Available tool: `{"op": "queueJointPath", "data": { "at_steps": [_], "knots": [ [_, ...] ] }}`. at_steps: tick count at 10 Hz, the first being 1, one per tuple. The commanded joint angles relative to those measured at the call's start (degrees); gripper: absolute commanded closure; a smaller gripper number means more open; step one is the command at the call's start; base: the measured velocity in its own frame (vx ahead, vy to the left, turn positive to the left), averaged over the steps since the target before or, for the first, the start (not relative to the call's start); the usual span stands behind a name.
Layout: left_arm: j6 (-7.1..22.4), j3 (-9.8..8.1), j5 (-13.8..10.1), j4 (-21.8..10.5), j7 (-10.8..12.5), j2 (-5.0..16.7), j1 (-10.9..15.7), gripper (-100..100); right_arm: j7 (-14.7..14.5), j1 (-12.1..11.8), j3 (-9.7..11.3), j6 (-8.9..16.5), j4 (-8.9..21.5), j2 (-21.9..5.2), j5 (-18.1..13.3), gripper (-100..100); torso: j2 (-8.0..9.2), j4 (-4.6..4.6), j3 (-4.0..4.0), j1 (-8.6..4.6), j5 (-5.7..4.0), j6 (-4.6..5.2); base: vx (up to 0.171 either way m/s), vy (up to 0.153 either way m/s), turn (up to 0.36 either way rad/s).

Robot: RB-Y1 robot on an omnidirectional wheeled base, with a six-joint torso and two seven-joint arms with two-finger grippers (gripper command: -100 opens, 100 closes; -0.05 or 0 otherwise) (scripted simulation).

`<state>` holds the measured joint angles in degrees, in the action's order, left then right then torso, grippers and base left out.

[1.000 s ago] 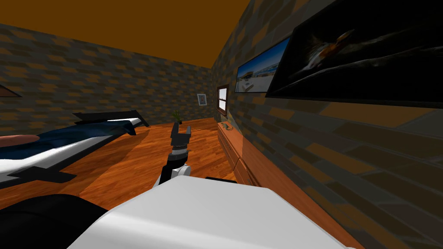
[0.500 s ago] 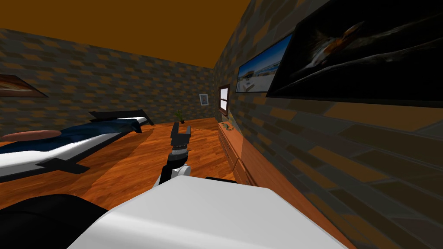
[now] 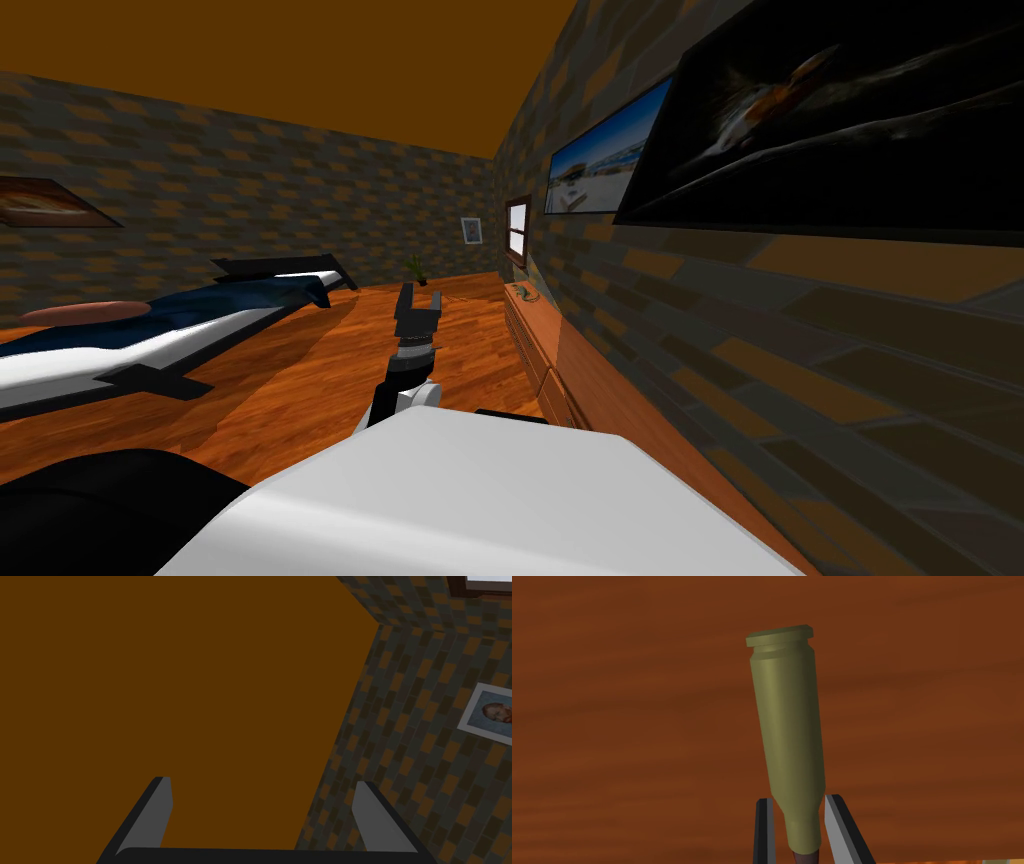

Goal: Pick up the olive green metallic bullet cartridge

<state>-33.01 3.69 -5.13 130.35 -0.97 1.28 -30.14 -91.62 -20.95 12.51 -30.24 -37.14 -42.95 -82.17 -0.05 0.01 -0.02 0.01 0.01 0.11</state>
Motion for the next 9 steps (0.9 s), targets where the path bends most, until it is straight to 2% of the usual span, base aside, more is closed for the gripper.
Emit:
{"op": "queueJointPath", "data": {
  "at_steps": [1,2,3,4,6,7,8,9],
  "knots": [
    [0.0,0.00,0.0,0.0,0.0,0.0,0.0,0,0.0,0.0,0.0,0.0,0.0,0.0,0.0,100,0.00,0.00,0.00,0.00,0.00,0.00,0.000,0.000,0.000],
    [0.0,0.00,0.0,0.0,0.0,0.0,0.0,0,0.0,0.0,0.0,0.0,0.0,0.0,0.0,100,0.00,0.00,0.00,0.01,0.00,0.00,0.000,0.000,0.000],
    [0.0,0.00,0.0,0.0,0.0,0.0,0.0,0,0.0,0.0,0.0,0.0,0.0,0.0,0.0,0,0.01,0.00,0.00,0.01,0.00,-0.01,0.000,0.000,0.000],
    [0.0,0.00,0.0,0.0,0.0,0.0,0.0,0,-0.2,-0.1,-0.7,-1.7,-0.3,-1.5,0.4,100,0.01,0.00,0.00,0.01,0.01,-0.01,0.010,0.043,-0.062],
    [0.0,0.00,0.0,0.0,0.0,0.0,0.0,0,-0.2,-0.1,-0.7,-1.7,-0.3,-1.5,0.4,100,0.00,0.00,0.00,0.23,0.05,0.00,-0.001,0.046,-0.018],
    [0.0,0.00,0.0,0.0,0.0,0.0,0.0,0,-0.3,-0.4,-1.3,-3.2,-0.8,-3.1,0.6,100,0.01,0.00,0.01,0.18,0.05,0.00,-0.005,0.054,-0.031],
    [0.0,0.00,0.0,0.0,0.0,0.0,0.0,0,0.2,-0.4,-0.8,-2.1,-0.9,-2.3,0.2,100,0.02,0.00,0.01,0.23,0.07,0.00,-0.002,0.028,-0.014],
    [0.0,0.00,0.0,0.0,0.0,0.0,0.0,0,0.2,-0.4,-0.8,-2.3,-0.9,-2.4,0.2,0,0.02,0.00,0.01,0.17,0.04,0.00,-0.001,0.005,0.001]
  ]
}}
